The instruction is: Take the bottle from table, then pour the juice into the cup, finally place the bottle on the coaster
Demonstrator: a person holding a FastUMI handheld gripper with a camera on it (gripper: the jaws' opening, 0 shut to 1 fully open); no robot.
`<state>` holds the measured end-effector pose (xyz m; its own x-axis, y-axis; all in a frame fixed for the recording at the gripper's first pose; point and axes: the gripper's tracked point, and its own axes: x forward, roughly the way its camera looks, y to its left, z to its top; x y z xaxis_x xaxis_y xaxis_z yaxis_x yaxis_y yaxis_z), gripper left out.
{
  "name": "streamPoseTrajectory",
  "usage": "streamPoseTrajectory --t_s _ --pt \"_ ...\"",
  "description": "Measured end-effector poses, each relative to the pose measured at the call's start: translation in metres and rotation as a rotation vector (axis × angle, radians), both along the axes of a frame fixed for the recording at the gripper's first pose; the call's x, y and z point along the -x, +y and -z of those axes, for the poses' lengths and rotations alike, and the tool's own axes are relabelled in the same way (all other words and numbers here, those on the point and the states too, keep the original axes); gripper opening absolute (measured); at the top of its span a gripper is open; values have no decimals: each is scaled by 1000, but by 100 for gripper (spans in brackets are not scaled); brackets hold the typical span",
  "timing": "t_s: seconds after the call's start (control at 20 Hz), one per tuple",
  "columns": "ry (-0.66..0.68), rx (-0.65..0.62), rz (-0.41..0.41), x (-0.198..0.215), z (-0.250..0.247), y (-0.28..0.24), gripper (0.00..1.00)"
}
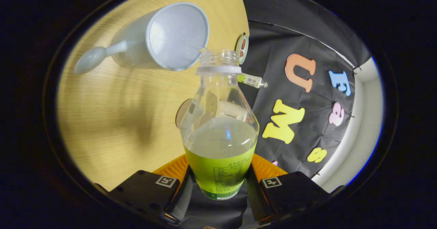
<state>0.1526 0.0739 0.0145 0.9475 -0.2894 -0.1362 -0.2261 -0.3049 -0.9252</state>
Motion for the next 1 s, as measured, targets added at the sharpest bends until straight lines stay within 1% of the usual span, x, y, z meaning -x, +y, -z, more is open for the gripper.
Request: streamPoseTrajectory --t_s 1.0 --pt "23 114 33 3 -11 2 76"
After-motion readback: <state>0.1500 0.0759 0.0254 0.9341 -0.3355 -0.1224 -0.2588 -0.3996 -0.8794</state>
